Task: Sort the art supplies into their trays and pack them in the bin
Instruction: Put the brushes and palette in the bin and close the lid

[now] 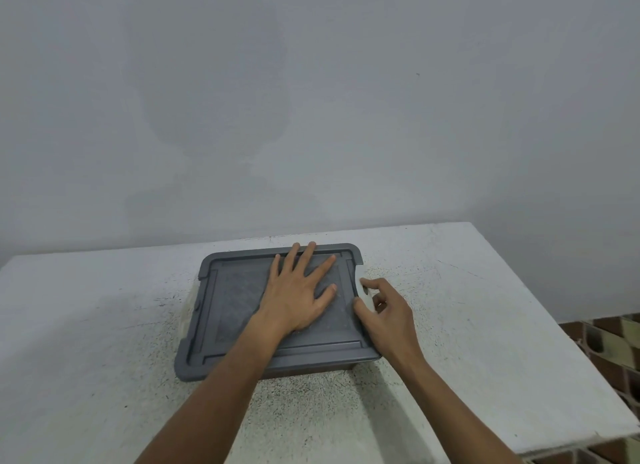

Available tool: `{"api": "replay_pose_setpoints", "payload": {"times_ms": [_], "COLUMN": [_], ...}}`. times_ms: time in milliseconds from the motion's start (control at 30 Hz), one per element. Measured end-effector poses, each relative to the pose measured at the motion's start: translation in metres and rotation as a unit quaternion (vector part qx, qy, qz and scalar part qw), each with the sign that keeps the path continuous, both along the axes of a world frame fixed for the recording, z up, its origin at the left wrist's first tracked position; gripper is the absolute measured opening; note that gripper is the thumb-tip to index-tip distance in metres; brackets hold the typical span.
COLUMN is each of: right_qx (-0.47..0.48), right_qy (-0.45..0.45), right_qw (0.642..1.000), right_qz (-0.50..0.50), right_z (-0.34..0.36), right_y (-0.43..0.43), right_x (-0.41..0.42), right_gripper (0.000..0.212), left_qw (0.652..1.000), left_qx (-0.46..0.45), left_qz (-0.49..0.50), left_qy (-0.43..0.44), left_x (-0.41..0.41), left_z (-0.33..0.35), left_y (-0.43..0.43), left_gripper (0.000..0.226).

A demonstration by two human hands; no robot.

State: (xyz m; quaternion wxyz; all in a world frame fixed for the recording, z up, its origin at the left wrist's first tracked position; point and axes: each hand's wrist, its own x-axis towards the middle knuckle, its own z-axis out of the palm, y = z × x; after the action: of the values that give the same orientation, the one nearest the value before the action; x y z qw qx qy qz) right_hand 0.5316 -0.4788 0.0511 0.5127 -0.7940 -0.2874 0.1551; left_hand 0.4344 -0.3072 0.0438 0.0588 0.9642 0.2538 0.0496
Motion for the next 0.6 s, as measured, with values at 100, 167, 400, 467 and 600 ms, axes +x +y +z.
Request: {"api": "replay_pose_setpoints", "payload": {"times_ms": [100,167,400,467,600], "right_qx": [0.005,0.013,-0.033,-0.052,-0.097], "right_qy": [-0.012,-0.017,-0.058,-0.076,-0.136], "right_qw": [1.000,1.000,0.997,0.995,0.984], "right_qz": [0.004,-0.002,0.026,0.036,0.067], "right_z": [-0.004,-0.006,-0.004,-0.002,0.005], "right_y": [0.001,0.002,0.007,0.007,0.010], "right_x": [0.003,0.004,0.006,0.006,0.010], "right_gripper": [0.020,0.016,0.017,0.023,0.040], "left_qw": [1.000,1.000,0.999,0.996,0.989], "left_qx": [-0.003,-0.005,-0.044,-0.084,-0.127], "left_qz": [0.001,0.002,-0.012,-0.027,-0.024], "left_qy": [0.001,0.000,-0.005,-0.016,-0.067], "left_x": [0.000,0.000,-0.001,-0.004,-0.028], "left_z": [0.001,0.001,0.006,0.010,0.017], "left_y": [0.000,0.000,0.006,0.011,0.019], "left_gripper": [0.071,0.072,0.070,0.061,0.053]}}
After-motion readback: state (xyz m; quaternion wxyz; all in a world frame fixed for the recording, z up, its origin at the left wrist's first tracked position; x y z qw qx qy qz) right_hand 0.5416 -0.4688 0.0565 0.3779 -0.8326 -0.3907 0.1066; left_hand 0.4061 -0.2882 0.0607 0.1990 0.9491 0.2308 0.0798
